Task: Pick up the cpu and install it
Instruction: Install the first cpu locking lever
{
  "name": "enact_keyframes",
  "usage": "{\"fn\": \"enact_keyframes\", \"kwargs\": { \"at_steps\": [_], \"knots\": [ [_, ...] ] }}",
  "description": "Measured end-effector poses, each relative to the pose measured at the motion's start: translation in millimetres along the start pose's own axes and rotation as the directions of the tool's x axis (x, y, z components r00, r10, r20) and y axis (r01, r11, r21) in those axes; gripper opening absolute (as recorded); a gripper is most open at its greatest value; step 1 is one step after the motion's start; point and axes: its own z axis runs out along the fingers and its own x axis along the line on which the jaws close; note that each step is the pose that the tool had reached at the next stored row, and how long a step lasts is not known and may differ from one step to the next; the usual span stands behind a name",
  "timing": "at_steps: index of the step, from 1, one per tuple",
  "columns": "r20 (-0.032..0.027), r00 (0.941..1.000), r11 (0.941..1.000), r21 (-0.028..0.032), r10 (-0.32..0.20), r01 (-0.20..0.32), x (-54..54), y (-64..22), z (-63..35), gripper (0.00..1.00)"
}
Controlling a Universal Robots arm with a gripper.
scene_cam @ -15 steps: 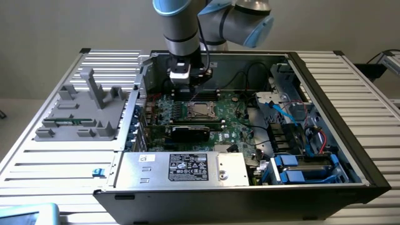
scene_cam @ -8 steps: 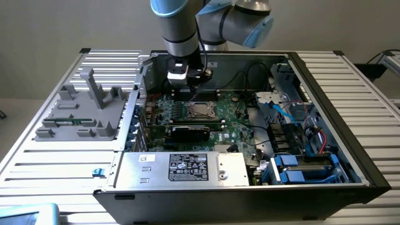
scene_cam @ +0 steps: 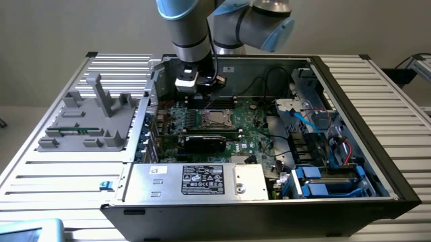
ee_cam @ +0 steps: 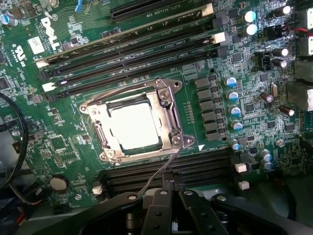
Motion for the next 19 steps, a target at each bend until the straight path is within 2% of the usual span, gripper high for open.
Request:
{"fn": "enact_keyframes", "kwargs": {
  "at_steps": [2, 4, 8, 13, 16, 19],
  "knots": [
    [-0.0028, 0.9999, 0.9999, 0.0005, 0.012, -0.012, -1.3, 0.8, 1.4, 0.11],
    [-0.0048, 0.9998, 0.9998, 0.0035, 0.021, -0.021, -2.7, 1.5, 2.7, 0.11],
    [-0.0067, 0.9992, 0.9991, 0.0173, 0.038, -0.038, -4.2, 2.3, 4.0, 0.11],
    [-0.0068, 0.9992, 0.9991, 0.0179, 0.038, -0.038, -4.3, 2.3, 4.0, 0.11],
    [-0.0143, 0.9991, 0.999, 0.0206, 0.04, -0.039, -5.1, 2.6, 4.3, 0.11],
    [-0.0211, 0.9979, 0.9979, 0.019, 0.062, -0.061, -5.5, 2.9, 4.7, 0.11]
  ]
}}
